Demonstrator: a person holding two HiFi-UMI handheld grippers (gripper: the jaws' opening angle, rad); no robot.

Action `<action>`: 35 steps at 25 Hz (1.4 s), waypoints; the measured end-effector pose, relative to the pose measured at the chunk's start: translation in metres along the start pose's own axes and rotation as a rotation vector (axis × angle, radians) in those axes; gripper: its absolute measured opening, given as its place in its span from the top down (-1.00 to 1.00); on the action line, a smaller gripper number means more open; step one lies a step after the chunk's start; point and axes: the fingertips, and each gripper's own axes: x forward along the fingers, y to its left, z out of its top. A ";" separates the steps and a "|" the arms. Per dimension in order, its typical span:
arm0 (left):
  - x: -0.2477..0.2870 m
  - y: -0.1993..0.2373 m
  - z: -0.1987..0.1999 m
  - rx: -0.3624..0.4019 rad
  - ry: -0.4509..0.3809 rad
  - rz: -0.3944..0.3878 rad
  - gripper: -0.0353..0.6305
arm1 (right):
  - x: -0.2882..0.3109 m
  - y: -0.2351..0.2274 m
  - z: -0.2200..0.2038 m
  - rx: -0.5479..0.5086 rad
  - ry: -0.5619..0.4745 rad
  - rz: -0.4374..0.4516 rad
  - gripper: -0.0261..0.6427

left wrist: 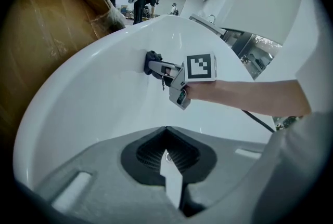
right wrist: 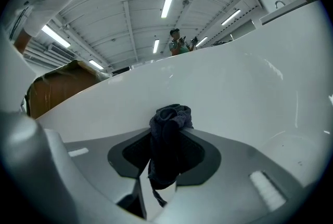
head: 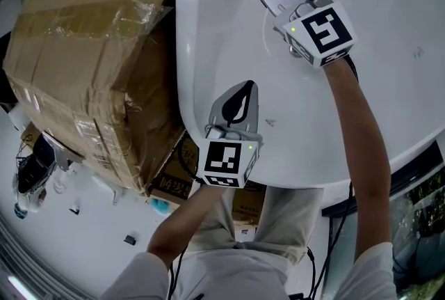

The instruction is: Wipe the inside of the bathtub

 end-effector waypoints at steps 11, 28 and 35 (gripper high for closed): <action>-0.012 -0.008 -0.013 -0.006 0.000 0.004 0.89 | -0.014 0.039 -0.019 0.057 0.027 0.088 0.61; -0.028 -0.014 -0.039 -0.022 -0.005 0.029 0.89 | -0.042 0.117 -0.061 0.073 0.121 0.327 0.61; -0.041 -0.007 -0.051 -0.040 -0.014 0.045 0.89 | -0.051 0.149 -0.084 0.083 0.167 0.395 0.61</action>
